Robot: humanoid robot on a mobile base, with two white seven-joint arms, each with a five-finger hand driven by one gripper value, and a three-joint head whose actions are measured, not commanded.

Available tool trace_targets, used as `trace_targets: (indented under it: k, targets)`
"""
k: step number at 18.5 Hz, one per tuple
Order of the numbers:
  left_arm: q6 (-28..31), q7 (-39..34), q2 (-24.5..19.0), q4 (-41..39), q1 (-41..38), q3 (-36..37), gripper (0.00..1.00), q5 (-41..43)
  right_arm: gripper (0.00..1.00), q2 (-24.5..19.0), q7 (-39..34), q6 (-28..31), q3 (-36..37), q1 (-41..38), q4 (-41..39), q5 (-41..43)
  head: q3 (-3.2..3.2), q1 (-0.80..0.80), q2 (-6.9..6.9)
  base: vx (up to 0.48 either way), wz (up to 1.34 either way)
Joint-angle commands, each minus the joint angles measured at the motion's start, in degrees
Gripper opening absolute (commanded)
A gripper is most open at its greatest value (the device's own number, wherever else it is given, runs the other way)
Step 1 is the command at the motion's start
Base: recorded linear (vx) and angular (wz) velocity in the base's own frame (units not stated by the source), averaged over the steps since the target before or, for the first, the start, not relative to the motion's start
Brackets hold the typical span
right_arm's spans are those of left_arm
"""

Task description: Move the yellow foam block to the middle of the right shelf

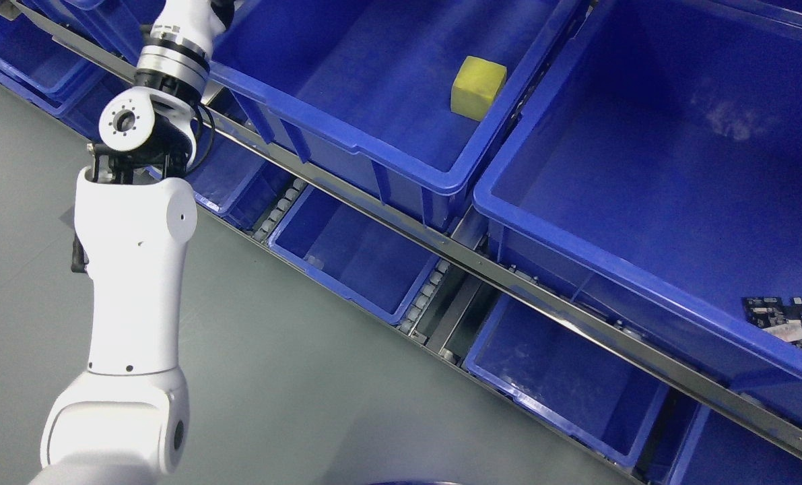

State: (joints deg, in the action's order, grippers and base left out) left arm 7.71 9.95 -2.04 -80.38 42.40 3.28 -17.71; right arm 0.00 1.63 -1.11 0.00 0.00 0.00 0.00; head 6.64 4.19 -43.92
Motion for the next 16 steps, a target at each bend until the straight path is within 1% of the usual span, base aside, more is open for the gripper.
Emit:
trace_targets:
  k: [1,16]
  targets:
    - [0.4,0.0,1.0,-9.5,-4.0,3.4,1.0,-5.1,1.0,1.0,0.0,0.0,0.7,-1.4,-1.0,-0.2,0.0,0.0,0.0,0.0,0.0]
    - [0.5,-0.1,1.0,-9.4,-3.8,2.2,1.0,-5.0,1.0,1.0,0.0,0.0,0.7,-1.3,-1.0,-0.2,0.0,0.0,0.0,0.0,0.0]
